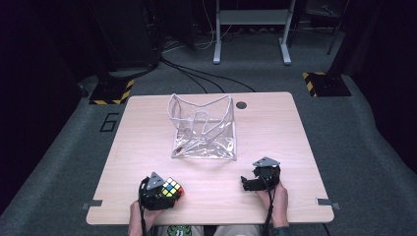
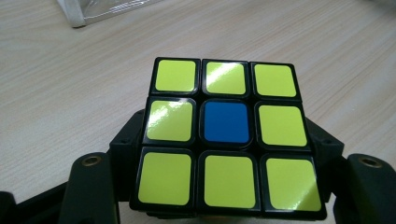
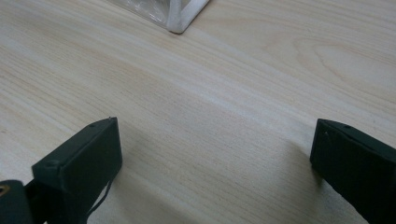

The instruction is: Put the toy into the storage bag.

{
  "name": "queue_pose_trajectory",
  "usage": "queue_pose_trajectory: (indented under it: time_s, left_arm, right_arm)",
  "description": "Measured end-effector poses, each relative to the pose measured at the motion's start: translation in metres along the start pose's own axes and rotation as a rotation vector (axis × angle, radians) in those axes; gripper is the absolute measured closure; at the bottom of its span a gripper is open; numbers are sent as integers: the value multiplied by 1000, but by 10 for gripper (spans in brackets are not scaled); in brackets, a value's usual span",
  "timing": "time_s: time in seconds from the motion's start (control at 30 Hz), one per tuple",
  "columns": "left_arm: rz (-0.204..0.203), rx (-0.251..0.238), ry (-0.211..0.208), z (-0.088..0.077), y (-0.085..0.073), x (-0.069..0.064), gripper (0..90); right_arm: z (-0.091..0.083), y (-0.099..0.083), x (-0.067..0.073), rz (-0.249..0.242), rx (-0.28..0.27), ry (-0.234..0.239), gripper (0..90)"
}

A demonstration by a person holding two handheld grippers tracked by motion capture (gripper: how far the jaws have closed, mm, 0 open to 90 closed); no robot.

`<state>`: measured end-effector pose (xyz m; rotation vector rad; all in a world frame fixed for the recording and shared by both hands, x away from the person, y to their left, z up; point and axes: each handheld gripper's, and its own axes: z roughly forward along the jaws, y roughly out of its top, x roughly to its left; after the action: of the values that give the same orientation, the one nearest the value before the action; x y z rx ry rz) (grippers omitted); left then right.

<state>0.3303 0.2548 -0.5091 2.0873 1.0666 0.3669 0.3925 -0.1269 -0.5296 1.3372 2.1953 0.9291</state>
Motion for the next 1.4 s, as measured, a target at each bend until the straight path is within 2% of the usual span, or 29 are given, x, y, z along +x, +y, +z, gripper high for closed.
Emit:
queue_pose_trajectory:
  time_s: [0.3, 0.7, 0.83, 0.97, 1.4]
  left_arm:
    - [-1, -1, -9, 1, 6, 2, 341]
    - [-20, -30, 4, -5, 18, 11, 341]
    - [-28, -33, 7, -5, 20, 15, 341]
    - [-15, -29, 12, -7, 24, 18, 341]
    - [-23, -59, 16, -8, 40, 29, 341]
  right_arm:
    - [0, 0, 0, -2, -1, 4, 20]
    - [0, 0, 0, -4, 2, 8, 12]
    - [1, 0, -1, -20, 3, 11, 2]
    - [1, 0, -2, -23, 3, 12, 0]
    - [1, 0, -2, -22, 3, 12, 0]
